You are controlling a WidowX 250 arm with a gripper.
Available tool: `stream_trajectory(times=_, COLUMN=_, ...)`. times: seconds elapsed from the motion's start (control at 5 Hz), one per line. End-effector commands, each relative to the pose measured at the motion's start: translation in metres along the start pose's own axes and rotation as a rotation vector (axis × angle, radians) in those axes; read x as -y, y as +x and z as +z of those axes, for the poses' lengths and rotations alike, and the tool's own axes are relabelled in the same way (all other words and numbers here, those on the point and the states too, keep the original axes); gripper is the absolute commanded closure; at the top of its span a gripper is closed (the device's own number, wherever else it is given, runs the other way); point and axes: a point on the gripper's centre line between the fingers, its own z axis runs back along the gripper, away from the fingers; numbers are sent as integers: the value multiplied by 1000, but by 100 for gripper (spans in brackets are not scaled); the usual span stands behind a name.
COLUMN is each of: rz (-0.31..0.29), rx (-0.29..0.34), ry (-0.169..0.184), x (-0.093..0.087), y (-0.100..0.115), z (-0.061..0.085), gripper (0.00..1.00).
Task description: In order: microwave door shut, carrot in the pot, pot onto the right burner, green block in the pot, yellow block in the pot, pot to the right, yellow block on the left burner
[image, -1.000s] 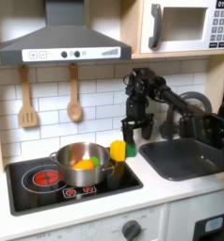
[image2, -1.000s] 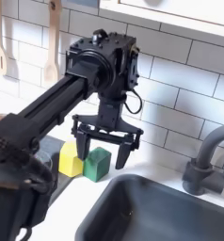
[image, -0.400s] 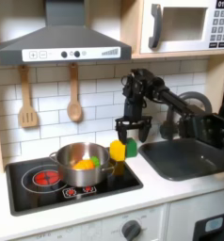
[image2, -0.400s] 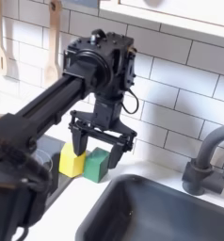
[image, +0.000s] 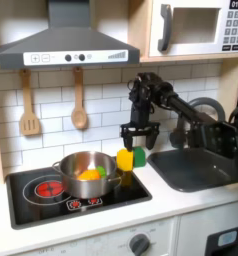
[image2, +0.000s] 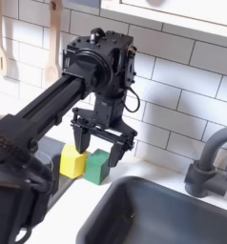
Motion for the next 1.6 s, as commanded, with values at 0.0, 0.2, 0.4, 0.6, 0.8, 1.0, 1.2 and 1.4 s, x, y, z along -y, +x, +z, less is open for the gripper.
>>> stream_trajectory(times=0.0, rz=18, rx=1, ry=-12, x=13, y=6, z=-1, gripper=0)
stream_trajectory(times=0.2, rz=-3, rx=1, ry=-19, x=23, y=8, z=-5, gripper=0)
stream_trajectory(times=0.4, rz=-8, rx=-11, ry=-14, x=24, y=5, z=-7, gripper=0)
stream_trajectory(times=0.6, rz=6, rx=-13, ry=-12, x=21, y=4, z=-8, gripper=0)
stream_trajectory(times=0.8, rz=24, rx=-33, ry=-6, x=22, y=2, z=-14, gripper=0)
stream_trajectory(times=1.0, rz=32, rx=-33, ry=-9, x=23, y=1, z=-14, gripper=0)
stream_trajectory(times=1.2, rz=16, rx=-50, ry=-13, x=30, y=0, z=-19, gripper=0)
stream_trajectory(times=1.4, rz=12, rx=-52, ry=-10, x=30, y=-3, z=-19, gripper=0)
